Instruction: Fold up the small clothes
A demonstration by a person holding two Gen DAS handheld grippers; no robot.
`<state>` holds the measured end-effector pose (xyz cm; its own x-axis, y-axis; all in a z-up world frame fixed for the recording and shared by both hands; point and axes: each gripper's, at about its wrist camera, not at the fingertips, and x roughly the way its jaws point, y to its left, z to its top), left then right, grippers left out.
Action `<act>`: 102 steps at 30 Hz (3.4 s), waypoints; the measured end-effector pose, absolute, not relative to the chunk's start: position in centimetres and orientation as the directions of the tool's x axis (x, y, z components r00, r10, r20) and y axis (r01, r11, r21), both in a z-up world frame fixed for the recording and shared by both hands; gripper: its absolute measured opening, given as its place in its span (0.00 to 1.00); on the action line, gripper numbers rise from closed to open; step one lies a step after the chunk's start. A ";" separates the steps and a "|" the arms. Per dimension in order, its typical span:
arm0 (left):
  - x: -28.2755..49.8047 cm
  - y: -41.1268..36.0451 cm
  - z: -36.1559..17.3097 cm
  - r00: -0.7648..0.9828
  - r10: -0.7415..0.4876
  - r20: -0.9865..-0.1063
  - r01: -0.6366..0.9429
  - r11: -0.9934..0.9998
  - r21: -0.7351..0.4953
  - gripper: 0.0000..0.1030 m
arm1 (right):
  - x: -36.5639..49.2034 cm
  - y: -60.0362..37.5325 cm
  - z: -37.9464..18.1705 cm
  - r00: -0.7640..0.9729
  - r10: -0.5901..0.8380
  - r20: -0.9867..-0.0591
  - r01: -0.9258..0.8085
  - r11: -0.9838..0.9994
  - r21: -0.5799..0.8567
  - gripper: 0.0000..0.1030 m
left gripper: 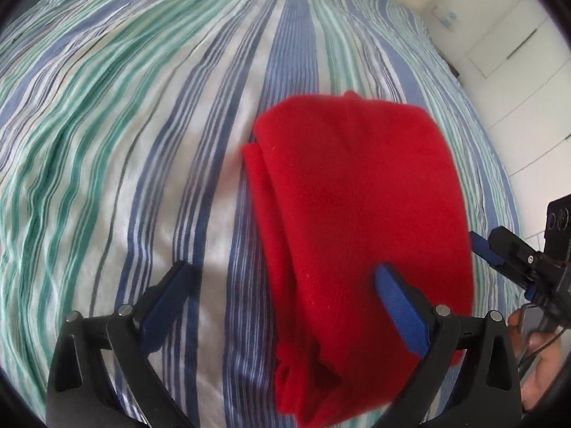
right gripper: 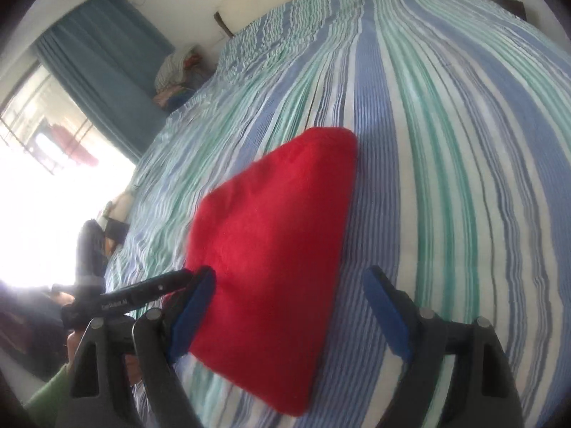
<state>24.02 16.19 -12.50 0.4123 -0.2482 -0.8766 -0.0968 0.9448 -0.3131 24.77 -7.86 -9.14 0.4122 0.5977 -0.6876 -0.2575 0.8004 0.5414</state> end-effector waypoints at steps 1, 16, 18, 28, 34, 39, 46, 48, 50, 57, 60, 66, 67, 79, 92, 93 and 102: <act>24.2 15.8 -12.8 0.406 -0.236 -0.883 -0.092 0.951 -0.296 0.99 | 26.2 -7.3 -10.4 0.377 0.621 -0.687 -0.239 0.782 0.576 0.81; 25.2 12.7 1.1 0.629 -0.275 -0.727 0.071 0.952 -0.298 0.19 | 26.6 -1.0 -2.1 0.605 0.464 -0.647 -0.395 0.881 0.262 0.29; 26.4 12.4 1.8 0.625 -0.275 -0.730 0.080 0.954 -0.290 0.32 | 27.6 -1.6 0.5 0.625 0.486 -0.610 -0.399 0.871 0.285 0.29; 17.0 12.4 -8.0 0.564 0.046 -0.824 -0.041 0.999 0.028 0.83 | 24.7 -10.0 -5.2 0.549 0.272 -0.790 -0.275 0.952 0.136 0.85; 10.4 9.8 -6.2 0.621 0.102 -0.777 -0.080 0.995 0.066 0.97 | 14.2 -11.7 -8.9 0.520 0.203 -0.830 -0.280 0.958 0.059 0.88; 9.1 8.9 -1.5 0.673 0.099 -0.733 -0.109 0.994 0.034 0.97 | 9.1 -11.6 -6.0 0.574 0.207 -0.792 -0.251 0.965 0.070 0.96; 7.1 8.4 1.3 0.669 0.195 -0.717 -0.148 0.981 0.129 0.97 | 7.2 -10.3 -1.2 0.615 0.196 -0.764 -0.238 0.970 0.057 0.99; 6.4 8.1 1.7 0.652 0.178 -0.737 -0.137 0.984 0.117 0.97 | 6.8 -10.0 -0.1 0.617 0.198 -0.762 -0.241 0.969 0.056 0.99; 5.9 8.0 2.0 0.646 0.172 -0.744 -0.134 0.985 0.111 0.97 | 6.3 -9.7 0.8 0.624 0.203 -0.755 -0.247 0.967 0.056 0.99; 4.6 7.8 3.0 0.635 0.169 -0.754 -0.141 0.985 0.102 0.97 | 4.7 -9.3 3.4 0.634 0.194 -0.748 -0.239 0.970 0.050 0.99; 4.2 7.7 3.3 0.637 0.171 -0.752 -0.139 0.985 0.107 0.98 | 4.0 -9.1 4.1 0.636 0.187 -0.749 -0.245 0.969 0.034 0.99; 3.1 7.4 4.0 0.647 0.180 -0.741 -0.138 0.983 0.119 0.99 | 3.1 -8.4 4.6 0.620 0.168 -0.766 -0.255 0.967 0.006 0.99; 3.0 7.4 4.1 0.648 0.179 -0.740 -0.136 0.984 0.119 0.99 | 2.9 -8.3 4.7 0.619 0.169 -0.767 -0.257 0.966 0.005 0.99; 2.3 6.9 5.2 0.639 0.154 -0.754 -0.122 0.988 0.099 1.00 | 1.3 -6.9 6.7 0.640 0.167 -0.750 -0.280 0.960 -0.025 0.99; 1.8 7.2 6.8 0.637 0.171 -0.751 -0.150 0.984 0.097 1.00 | 0.6 -6.3 8.3 0.654 0.174 -0.736 -0.279 0.960 -0.021 0.99; 1.8 7.3 6.9 0.637 0.168 -0.752 -0.151 0.984 0.093 1.00 | 0.6 -6.2 8.4 0.654 0.175 -0.736 -0.279 0.960 -0.019 0.99; 2.0 7.4 7.6 0.641 0.182 -0.746 -0.158 0.982 0.103 1.00 | 0.5 -6.0 9.5 0.672 0.157 -0.724 -0.263 0.964 -0.035 0.99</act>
<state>2.01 7.37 7.58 0.6406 0.1817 -0.7461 -0.1580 0.9820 0.1035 0.51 -5.99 9.54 0.6715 0.1572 -0.7241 -0.2632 0.9641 -0.0349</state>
